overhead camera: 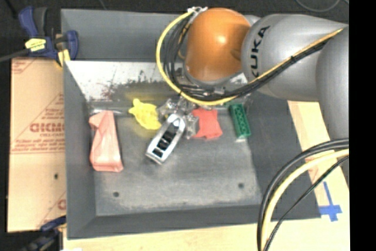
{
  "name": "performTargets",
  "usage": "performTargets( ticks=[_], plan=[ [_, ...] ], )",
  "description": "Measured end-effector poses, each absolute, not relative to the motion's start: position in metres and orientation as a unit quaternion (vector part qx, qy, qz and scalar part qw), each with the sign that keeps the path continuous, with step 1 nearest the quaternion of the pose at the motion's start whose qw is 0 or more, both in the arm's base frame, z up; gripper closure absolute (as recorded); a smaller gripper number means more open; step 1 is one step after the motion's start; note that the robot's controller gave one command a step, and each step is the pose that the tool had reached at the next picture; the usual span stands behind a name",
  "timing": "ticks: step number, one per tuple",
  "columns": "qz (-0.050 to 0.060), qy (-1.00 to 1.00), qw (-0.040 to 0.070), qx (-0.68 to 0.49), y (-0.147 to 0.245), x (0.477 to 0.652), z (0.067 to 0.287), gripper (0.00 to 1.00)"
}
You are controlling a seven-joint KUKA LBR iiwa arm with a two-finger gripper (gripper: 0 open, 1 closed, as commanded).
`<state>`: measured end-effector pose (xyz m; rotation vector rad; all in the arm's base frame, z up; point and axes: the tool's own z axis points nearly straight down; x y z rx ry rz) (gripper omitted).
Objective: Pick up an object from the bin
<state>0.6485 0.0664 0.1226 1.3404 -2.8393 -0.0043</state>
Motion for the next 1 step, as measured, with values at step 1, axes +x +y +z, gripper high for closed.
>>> performTargets(
  ticks=[1],
  plan=[
    [-0.001,-0.898,-0.002,0.439,0.0669,0.6462,0.2077,1.00]
  ],
)
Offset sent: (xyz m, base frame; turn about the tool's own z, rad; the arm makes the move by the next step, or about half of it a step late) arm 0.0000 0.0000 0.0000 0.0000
